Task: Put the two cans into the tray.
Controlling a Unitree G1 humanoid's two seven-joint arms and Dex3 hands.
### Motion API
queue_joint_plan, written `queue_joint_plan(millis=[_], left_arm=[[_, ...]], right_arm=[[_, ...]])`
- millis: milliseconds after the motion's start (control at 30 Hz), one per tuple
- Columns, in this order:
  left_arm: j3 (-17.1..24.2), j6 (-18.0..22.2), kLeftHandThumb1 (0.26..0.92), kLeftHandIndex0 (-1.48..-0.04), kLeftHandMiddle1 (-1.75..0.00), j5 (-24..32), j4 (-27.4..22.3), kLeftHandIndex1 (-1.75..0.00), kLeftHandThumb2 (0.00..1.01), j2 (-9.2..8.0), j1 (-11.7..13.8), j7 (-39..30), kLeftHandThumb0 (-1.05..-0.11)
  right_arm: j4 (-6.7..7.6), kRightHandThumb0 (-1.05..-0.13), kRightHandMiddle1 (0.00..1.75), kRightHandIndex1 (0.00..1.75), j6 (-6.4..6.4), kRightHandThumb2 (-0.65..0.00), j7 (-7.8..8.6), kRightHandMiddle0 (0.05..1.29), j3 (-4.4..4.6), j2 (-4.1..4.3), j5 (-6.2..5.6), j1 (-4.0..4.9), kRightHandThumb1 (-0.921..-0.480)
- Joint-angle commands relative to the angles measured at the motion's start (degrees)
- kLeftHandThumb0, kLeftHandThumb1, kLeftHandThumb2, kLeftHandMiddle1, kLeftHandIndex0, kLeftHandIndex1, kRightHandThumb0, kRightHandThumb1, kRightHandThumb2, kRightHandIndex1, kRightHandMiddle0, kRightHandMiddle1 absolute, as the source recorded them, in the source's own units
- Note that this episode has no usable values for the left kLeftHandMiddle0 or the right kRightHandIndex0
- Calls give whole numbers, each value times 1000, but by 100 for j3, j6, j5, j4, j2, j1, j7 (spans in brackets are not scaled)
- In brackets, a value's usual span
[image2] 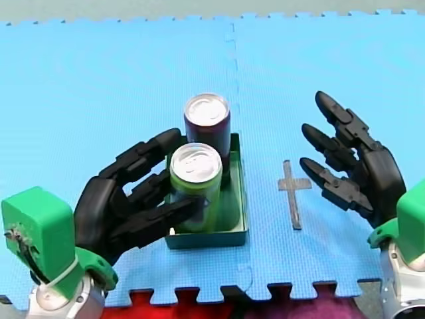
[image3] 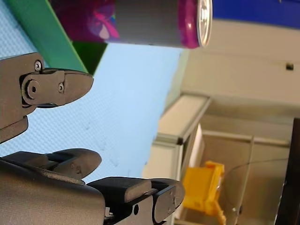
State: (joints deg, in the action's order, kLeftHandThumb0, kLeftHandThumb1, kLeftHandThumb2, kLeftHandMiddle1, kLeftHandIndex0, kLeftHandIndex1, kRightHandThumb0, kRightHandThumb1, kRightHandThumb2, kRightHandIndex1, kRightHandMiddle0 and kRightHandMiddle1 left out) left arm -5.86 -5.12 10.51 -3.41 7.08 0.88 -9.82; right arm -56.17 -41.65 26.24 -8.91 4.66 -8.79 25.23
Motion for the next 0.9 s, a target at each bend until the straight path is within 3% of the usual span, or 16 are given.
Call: queue_joint_plan(millis=[0,133,233,533,867], left_arm=[[6,-139,771,-448,0,144,-159,0,2,-264,38,-310,-907],[-13,-252,698,-272,1,222,-276,0,0,-911,-29,-1063,-969],[-55,-138,682,-229,1,186,-326,0,0,-1131,-7,-1349,-987],[-34,206,683,-194,0,161,-250,0,0,-1479,-22,-1758,-1048],[-10,327,676,-181,0,85,-199,0,1,-1571,-12,-1722,-1048]], right_arm=[[17,-1038,0,0,19,-288,-17,294,-7,35,-17,-4,-921],[0,-1038,0,0,22,-290,-18,293,-8,36,-15,11,-921],[1,-1038,0,0,19,-290,-21,293,-8,31,-14,13,-921],[111,-1041,1,1,21,-288,-107,294,22,35,24,-34,-921],[287,-1045,1,1,92,-293,-157,295,54,52,32,-113,-921]])
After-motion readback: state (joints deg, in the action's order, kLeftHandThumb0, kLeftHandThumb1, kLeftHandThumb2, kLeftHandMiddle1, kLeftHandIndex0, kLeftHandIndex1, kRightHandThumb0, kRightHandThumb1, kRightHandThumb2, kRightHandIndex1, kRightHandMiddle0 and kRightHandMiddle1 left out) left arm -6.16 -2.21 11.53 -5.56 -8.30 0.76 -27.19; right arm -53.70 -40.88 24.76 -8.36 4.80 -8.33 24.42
